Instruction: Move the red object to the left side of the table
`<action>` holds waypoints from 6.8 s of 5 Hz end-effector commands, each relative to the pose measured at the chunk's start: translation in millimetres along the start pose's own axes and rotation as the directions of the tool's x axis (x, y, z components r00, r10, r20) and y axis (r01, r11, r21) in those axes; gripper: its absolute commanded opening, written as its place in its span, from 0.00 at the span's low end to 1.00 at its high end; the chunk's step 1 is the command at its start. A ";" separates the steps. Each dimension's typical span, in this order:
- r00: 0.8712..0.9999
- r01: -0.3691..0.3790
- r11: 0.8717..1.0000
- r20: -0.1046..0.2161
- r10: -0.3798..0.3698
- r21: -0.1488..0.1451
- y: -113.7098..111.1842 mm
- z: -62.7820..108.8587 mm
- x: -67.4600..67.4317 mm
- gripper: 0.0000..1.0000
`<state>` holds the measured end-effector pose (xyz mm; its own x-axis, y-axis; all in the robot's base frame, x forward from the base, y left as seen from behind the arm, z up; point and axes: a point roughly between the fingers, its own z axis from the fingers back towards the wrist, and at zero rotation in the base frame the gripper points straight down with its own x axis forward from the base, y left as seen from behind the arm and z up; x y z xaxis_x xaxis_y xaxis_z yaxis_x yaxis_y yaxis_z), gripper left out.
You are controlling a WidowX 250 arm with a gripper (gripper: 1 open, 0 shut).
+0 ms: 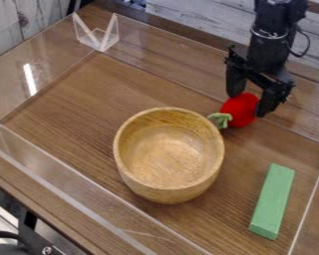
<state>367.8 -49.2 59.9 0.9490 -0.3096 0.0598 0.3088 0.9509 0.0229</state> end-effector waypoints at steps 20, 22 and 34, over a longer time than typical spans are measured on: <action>0.879 -0.476 0.867 0.119 0.463 0.145 213.2 70.6 -124.0 0.00; 0.896 -0.443 0.887 0.103 0.432 0.132 226.5 45.0 -122.4 0.00; 0.932 -0.348 0.936 0.087 0.351 -0.046 221.9 23.7 -101.7 1.00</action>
<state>329.6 190.4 45.5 0.9963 0.0628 0.0591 -0.0569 0.9938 -0.0959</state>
